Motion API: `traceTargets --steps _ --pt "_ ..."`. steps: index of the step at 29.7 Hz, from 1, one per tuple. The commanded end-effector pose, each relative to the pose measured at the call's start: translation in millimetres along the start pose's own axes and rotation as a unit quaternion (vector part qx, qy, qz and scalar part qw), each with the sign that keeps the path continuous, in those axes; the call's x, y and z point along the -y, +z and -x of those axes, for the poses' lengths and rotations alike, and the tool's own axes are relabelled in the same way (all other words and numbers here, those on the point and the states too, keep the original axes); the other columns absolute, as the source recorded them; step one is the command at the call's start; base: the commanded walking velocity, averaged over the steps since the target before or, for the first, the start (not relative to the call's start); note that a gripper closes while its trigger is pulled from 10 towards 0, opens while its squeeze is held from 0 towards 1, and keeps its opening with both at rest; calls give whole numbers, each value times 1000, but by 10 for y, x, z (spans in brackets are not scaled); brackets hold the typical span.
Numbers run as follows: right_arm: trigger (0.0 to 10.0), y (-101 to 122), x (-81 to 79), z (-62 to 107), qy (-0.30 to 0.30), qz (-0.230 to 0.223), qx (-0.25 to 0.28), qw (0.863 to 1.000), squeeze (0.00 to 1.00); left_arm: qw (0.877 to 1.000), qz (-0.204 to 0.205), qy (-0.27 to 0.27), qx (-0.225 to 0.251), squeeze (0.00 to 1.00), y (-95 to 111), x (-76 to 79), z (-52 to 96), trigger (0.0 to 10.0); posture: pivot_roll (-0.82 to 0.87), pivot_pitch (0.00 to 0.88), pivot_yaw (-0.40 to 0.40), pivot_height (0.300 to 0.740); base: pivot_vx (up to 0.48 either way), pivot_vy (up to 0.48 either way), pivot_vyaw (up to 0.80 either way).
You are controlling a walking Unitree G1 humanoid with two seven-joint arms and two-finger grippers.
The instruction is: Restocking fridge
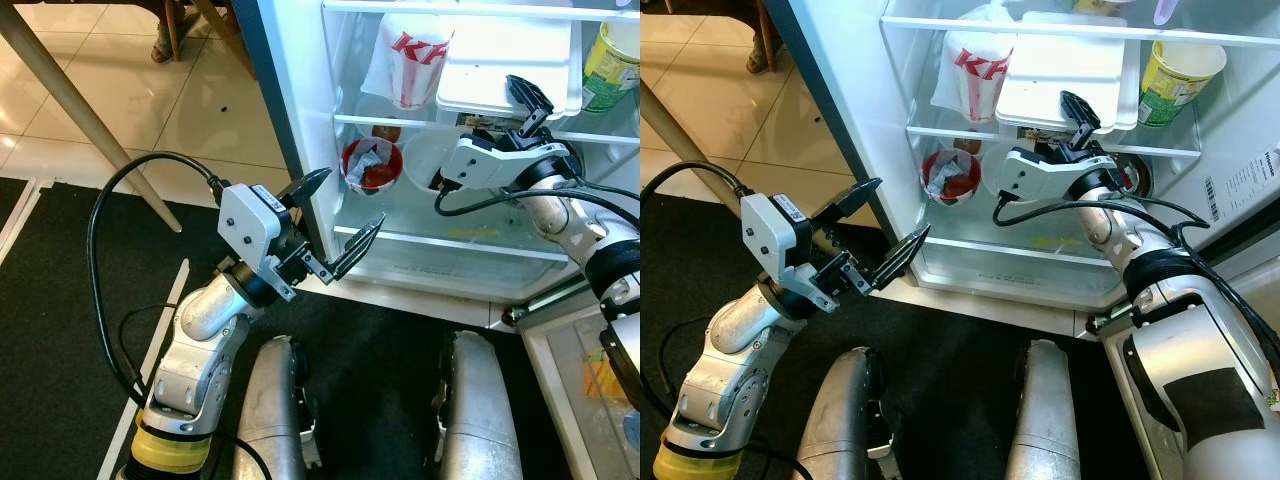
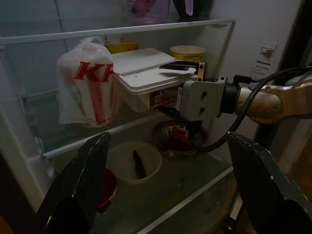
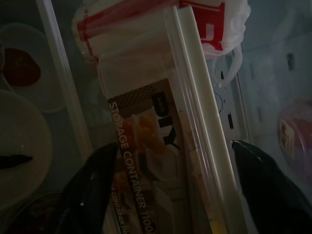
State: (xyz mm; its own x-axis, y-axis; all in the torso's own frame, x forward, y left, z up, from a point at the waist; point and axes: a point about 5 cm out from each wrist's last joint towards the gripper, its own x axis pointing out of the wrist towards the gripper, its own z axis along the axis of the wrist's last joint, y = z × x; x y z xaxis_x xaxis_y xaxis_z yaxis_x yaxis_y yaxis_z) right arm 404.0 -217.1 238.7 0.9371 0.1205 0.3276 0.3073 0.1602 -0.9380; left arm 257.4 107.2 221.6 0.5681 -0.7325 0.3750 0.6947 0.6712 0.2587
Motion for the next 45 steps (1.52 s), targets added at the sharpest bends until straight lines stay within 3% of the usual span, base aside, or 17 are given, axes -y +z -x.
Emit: traceTargets --steps 1,3,4,16,17,18,19,20,21,22,30,36,45 --pt "2745 -15 -41 39 6 2 6 1000 0 1000 8 -6 0 0 -32 30 9 10000 69 348 94 580 0 0 0" --pt "2745 -15 -40 40 6 2 7 1000 0 1000 8 -6 0 0 -32 30 9 10000 69 348 94 580 0 0 0" --pt "0 -14 -44 43 8 6 10 1000 0 1000 7 -6 0 0 -33 28 10 10000 69 348 93 580 0 0 0" --pt "0 -20 -11 33 -8 31 11 999 0 1000 7 -6 1 0 -28 27 7 10000 68 348 94 580 0 0 0" --pt "667 -6 3 22 -13 39 15 999 0 1000 8 -6 1 0 -27 29 5 10000 68 350 94 580 0 0 0" --pt "667 -6 3 22 -13 39 15 999 0 1000 8 -6 1 0 -27 29 5 10000 68 350 94 580 0 0 0" --pt "1843 21 15 6 -17 48 22 998 0 1000 8 -6 2 0 -25 31 4 10000 66 354 94 580 0 0 0" --pt "1843 40 21 -4 -19 55 27 998 0 1000 9 -6 2 0 -23 33 3 10000 66 354 94 580 0 0 0" --pt "8706 71 24 -21 -21 64 31 997 0 1000 9 -6 2 0 -20 36 0 10000 64 358 94 580 0 0 0" --pt "10000 93 22 -32 -22 70 35 997 0 1000 10 -6 3 0 -17 39 -1 10000 65 360 94 580 0 0 0" --pt "10000 152 32 -79 -27 103 41 993 0 1000 10 -7 9 0 39 56 -5 10000 77 374 90 580 0 0 0" --pt "10000 197 173 -194 -25 124 31 992 0 1000 7 -5 13 0 94 54 9 10000 85 386 83 580 0 0 0" --pt "10000 234 243 -254 -19 138 29 990 0 1000 9 -8 13 0 108 87 20 10000 94 399 79 580 0 0 0"
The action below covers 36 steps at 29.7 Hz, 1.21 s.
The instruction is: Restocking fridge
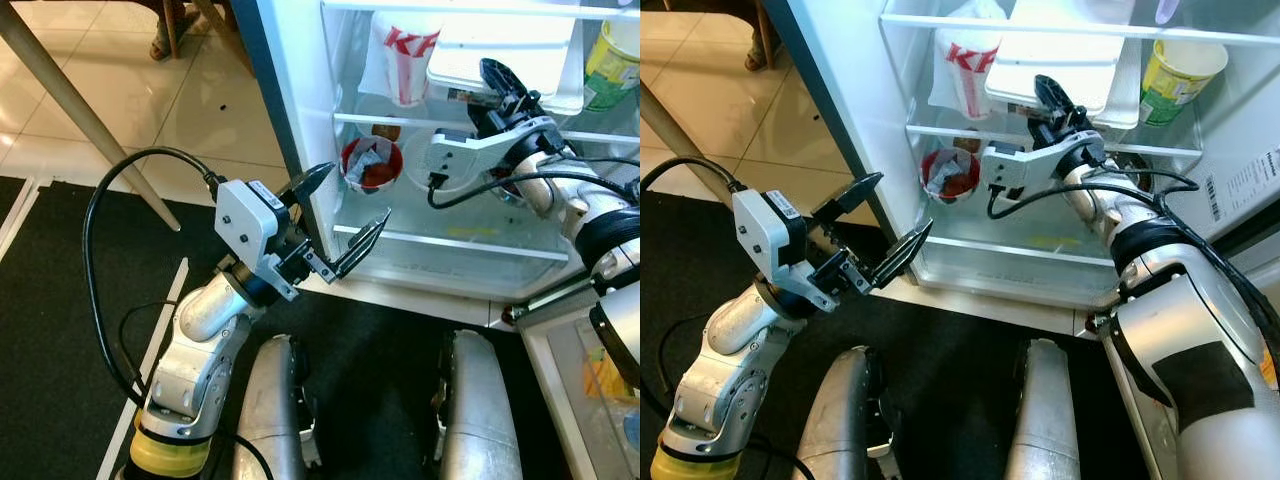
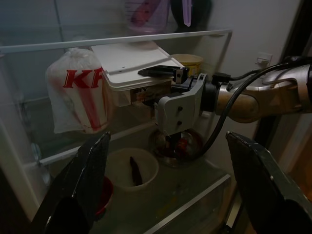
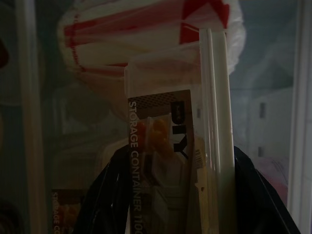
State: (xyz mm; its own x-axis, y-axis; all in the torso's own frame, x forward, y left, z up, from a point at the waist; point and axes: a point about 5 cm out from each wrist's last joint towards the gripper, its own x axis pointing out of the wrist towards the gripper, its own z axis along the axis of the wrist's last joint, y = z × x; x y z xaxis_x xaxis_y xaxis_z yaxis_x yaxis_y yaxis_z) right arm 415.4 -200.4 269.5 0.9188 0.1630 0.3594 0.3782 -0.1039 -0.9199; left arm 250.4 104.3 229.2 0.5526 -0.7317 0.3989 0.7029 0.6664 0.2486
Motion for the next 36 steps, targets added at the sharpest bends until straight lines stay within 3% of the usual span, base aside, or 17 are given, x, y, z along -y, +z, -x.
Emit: traceTargets --steps 1,11,19,36 --pt "10000 46 32 -35 0 4 5 1000 0 1000 2 -5 -2 0 19 43 30 10000 97 400 77 580 0 0 0" --pt "10000 75 69 -76 6 13 4 1000 0 1000 2 -4 -2 0 53 52 39 10000 111 409 75 580 0 0 0" --pt "10000 -116 89 -51 19 8 -42 999 0 1000 1 0 -7 0 94 72 83 10000 134 430 76 580 0 0 0" --pt "10000 -255 90 -7 29 17 -58 998 0 1000 4 0 -10 0 105 84 79 10000 133 435 78 580 0 0 0"
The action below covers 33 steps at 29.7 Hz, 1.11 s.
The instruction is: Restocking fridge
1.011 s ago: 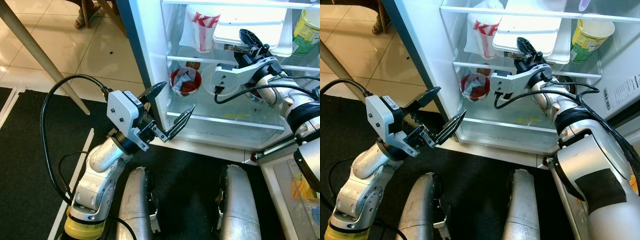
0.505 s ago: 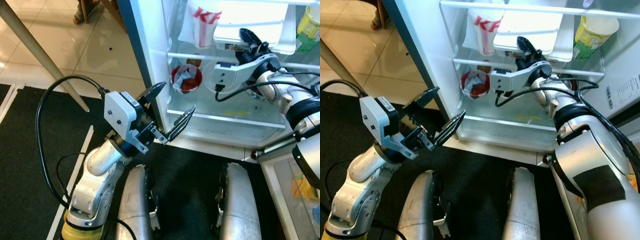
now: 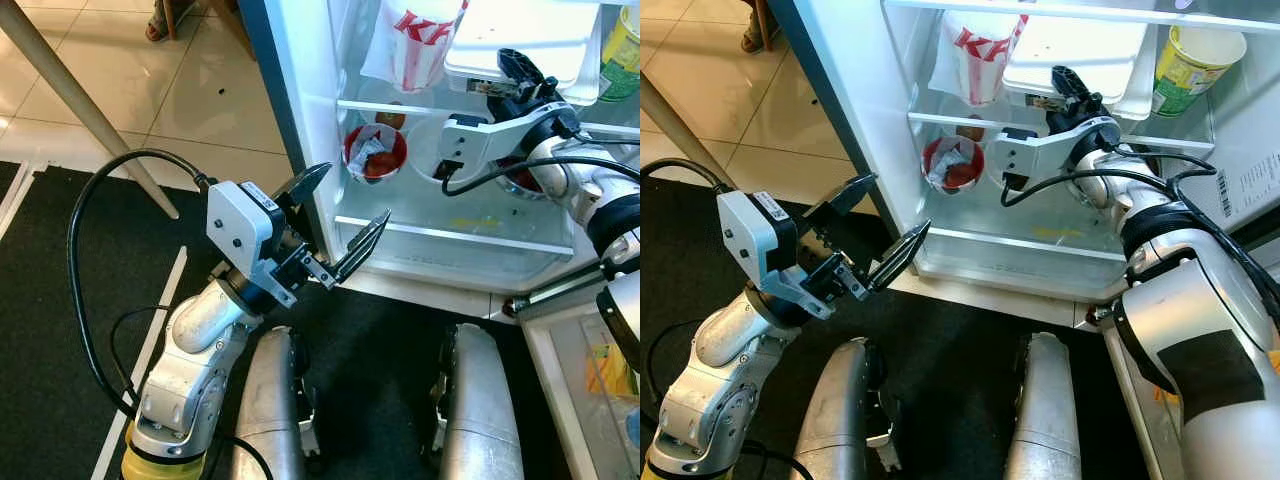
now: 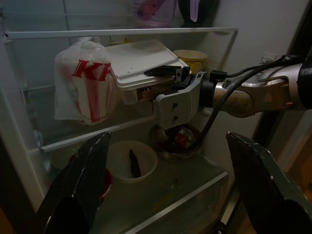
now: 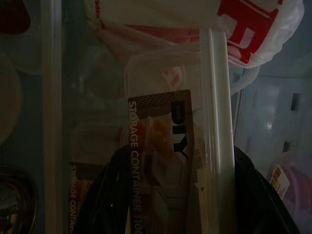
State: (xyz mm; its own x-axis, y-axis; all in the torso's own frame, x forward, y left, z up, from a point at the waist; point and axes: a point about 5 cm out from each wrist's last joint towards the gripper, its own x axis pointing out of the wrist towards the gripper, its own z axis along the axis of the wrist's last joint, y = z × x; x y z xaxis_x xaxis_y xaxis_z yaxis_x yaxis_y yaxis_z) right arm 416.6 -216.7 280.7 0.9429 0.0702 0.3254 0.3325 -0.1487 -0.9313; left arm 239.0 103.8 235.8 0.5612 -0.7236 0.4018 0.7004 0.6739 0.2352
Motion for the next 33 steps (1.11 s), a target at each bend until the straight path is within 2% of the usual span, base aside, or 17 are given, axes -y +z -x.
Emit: traceTargets --steps 1,5,6,10,11,12,14,15,16,17,20,21,25,28,31,33 --pt "10000 -77 5 12 3 -3 -14 1000 0 1000 -1 -6 -10 0 -4 16 46 10000 133 435 78 580 0 0 0" --pt "10000 -98 8 15 4 -2 -16 1000 0 1000 -1 -6 -10 0 0 17 47 10000 134 436 81 580 0 0 0" --pt "10000 -128 23 17 1 0 -21 1000 1000 1000 0 -6 -10 0 2 17 49 10000 135 436 83 580 0 0 0" --pt "10000 -170 57 15 -11 11 -26 1000 1000 1000 1 -6 -10 0 2 12 47 10000 135 434 86 580 0 0 0" --pt "10000 -217 89 16 -22 14 -37 999 784 1000 1 -7 -11 0 -1 6 43 10000 132 428 89 580 0 0 0" --pt "10000 -235 97 17 -24 12 -42 999 635 1000 1 -7 -11 0 -4 2 41 10000 131 427 90 580 0 0 0" --pt "10000 -235 97 17 -24 12 -42 999 635 1000 1 -7 -11 0 -4 2 41 10000 131 427 90 580 0 0 0" --pt "10000 -243 99 20 -26 15 -42 999 478 1000 1 -7 -11 0 -5 1 39 10000 130 426 91 580 0 0 0" --pt "10000 -243 99 20 -26 15 -42 999 478 1000 1 -7 -11 0 -5 1 39 10000 130 426 91 580 0 0 0" --pt "10000 -243 91 24 -25 16 -40 999 294 1000 1 -8 -11 0 -8 1 36 10000 129 423 93 580 0 0 0" --pt "10000 -243 91 24 -25 16 -40 999 294 1000 1 -8 -11 0 -8 1 36 10000 129 423 93 580 0 0 0" --pt "10000 -241 83 27 -24 17 -38 999 0 1000 1 -9 -11 0 -9 1 32 10000 128 420 94 580 0 0 0" --pt "10000 -260 81 35 -21 2 -39 999 0 1000 1 -11 -10 0 -15 -7 17 10000 125 407 95 580 0 0 0" --pt "10000 -282 115 37 -15 -68 -30 997 0 1000 0 -13 -9 0 -21 -21 4 10000 116 395 97 580 0 0 0" --pt "10000 -294 144 34 -21 -81 -28 996 0 1000 0 -13 -9 0 -24 -23 3 10000 116 395 97 580 0 0 0" --pt "10000 -334 262 17 -47 -127 -24 991 0 1000 0 -14 -8 0 -37 -27 -4 10000 108 382 101 580 0 0 0"
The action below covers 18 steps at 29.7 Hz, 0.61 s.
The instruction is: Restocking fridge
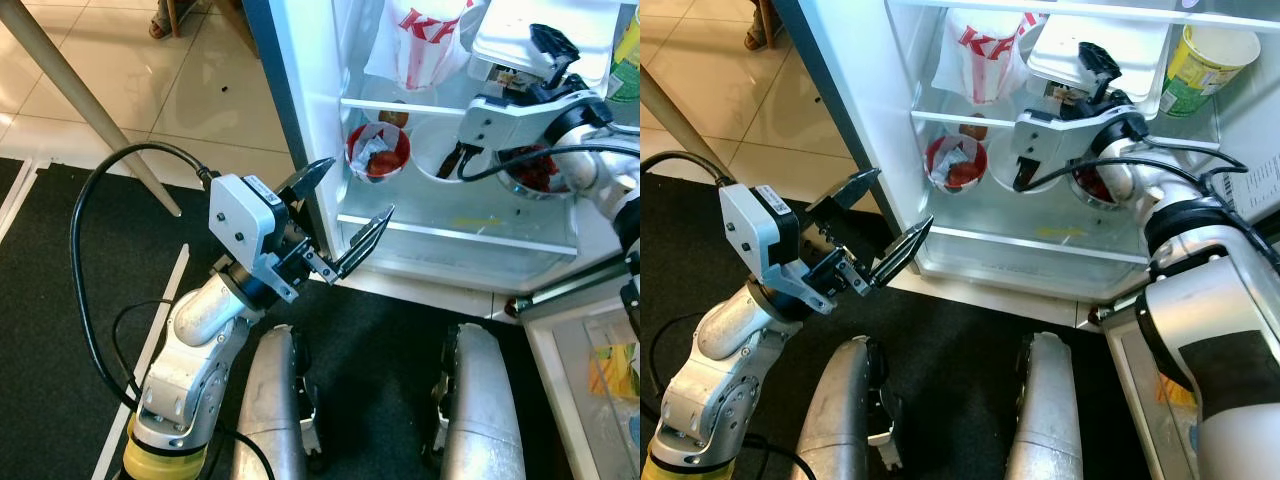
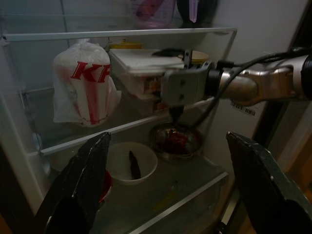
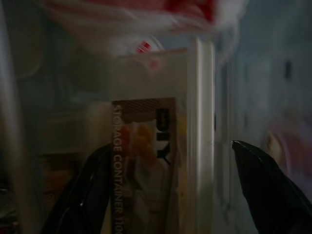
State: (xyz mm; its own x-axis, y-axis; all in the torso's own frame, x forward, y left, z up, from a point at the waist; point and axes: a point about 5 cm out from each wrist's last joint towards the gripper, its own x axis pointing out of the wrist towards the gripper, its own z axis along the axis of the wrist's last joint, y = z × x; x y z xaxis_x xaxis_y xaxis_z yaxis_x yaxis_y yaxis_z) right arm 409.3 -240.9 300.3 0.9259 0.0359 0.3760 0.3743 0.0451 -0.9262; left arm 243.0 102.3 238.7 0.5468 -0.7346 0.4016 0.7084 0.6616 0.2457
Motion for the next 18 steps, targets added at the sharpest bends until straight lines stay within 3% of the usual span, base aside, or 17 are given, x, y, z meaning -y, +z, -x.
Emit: traceTargets --steps 1,9,18 --pt "10000 -50 156 -22 -29 -58 -1 998 0 1000 3 -6 -10 0 -46 0 36 10000 107 380 101 580 0 0 0" --pt "10000 -48 198 -13 -24 -111 19 993 0 1000 3 -9 -7 0 -49 -1 13 10000 99 365 100 580 0 0 0" --pt "10000 -139 -22 132 81 -149 43 985 0 1000 4 -14 -5 0 -61 2 5 10000 95 359 100 580 0 0 0"
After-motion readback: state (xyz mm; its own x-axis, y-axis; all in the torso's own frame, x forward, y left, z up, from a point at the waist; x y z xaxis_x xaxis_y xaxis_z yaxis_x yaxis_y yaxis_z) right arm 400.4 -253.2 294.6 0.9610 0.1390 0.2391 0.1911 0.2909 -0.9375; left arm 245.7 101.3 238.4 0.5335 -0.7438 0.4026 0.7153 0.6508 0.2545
